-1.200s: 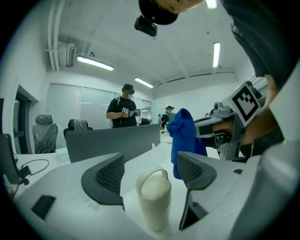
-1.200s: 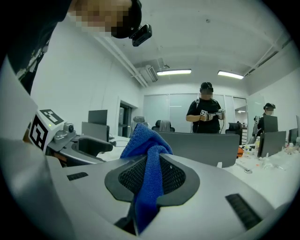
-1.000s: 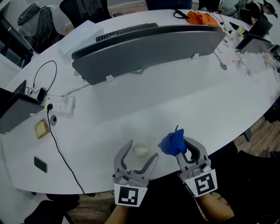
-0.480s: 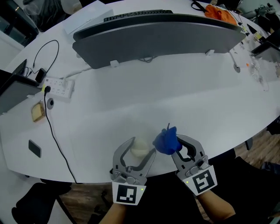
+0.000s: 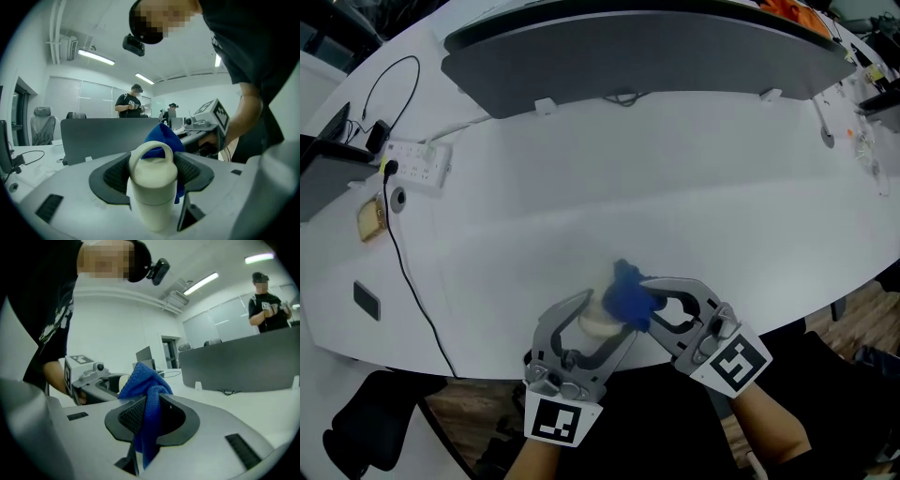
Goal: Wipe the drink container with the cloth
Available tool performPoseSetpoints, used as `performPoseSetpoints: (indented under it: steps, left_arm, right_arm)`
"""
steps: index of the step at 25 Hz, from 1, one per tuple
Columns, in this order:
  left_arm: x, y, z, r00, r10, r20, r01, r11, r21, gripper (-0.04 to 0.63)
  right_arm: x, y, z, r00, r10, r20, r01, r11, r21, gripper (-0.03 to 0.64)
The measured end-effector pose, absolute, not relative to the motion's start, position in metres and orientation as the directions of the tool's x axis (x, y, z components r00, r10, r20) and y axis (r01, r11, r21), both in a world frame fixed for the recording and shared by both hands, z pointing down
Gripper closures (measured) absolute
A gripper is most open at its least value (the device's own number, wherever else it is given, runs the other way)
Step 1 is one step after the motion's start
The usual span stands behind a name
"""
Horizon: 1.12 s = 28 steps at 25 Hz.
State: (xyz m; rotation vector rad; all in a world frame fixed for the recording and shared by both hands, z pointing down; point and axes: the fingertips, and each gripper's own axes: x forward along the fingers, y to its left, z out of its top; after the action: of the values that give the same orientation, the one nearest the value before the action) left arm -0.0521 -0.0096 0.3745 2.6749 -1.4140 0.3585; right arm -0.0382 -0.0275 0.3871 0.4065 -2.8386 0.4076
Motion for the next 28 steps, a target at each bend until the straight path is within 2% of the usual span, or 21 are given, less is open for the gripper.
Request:
performPoseSetpoints:
  steps: [2, 5, 9, 16, 21, 24, 28]
  left_arm:
    - [-0.052, -0.009, 0.375, 0.543, -0.803, 0.248, -0.825, -0.565, -0.025, 0.31]
    - [-0.052, -0.008, 0.375, 0.549, -0.8, 0.242, -0.821, -0.571, -0.026, 0.31]
    - [-0.052, -0.008, 0.375, 0.56, -0.796, 0.231, -0.815, -0.58, -0.023, 0.31]
    - [-0.049, -0.005, 0.374, 0.656, -0.721, 0.221, -0.734, -0.678, -0.034, 0.31]
    - [-0.047, -0.002, 0.375, 0.722, -0.637, 0.27, -0.645, -0.761, -0.071, 0.31]
    - [-0.047, 0.0, 0.366, 0.656, -0.703, 0.276, -0.677, -0.709, -0.197, 0.295]
    - [-0.059, -0.001, 0.361, 0.466, -0.844, 0.267, -0.845, -0.513, -0.148, 0.285]
  right_arm:
    - [-0.044, -0.03, 0.388, -0.948, -0.22, 0.23, -0.288, 0.9, -0.327, 0.561]
    - [-0.047, -0.029, 0.402, -0.956, -0.193, 0.221, -0.262, 0.9, -0.347, 0.565]
    - [-0.047, -0.027, 0.453, -0.932, -0.148, 0.332, -0.268, 0.896, -0.355, 0.566]
    - [-0.046, -0.019, 0.51, -0.828, -0.094, 0.553, -0.205, 0.969, -0.141, 0.572]
    - [-0.047, -0.019, 0.516, -0.787, -0.129, 0.604, -0.227, 0.97, -0.088, 0.572]
    - [-0.044, -0.019, 0.517, -0.801, -0.15, 0.579, -0.271, 0.954, -0.128, 0.571]
    - [-0.044, -0.021, 0.515, -0.811, -0.161, 0.563, -0.285, 0.948, -0.14, 0.571]
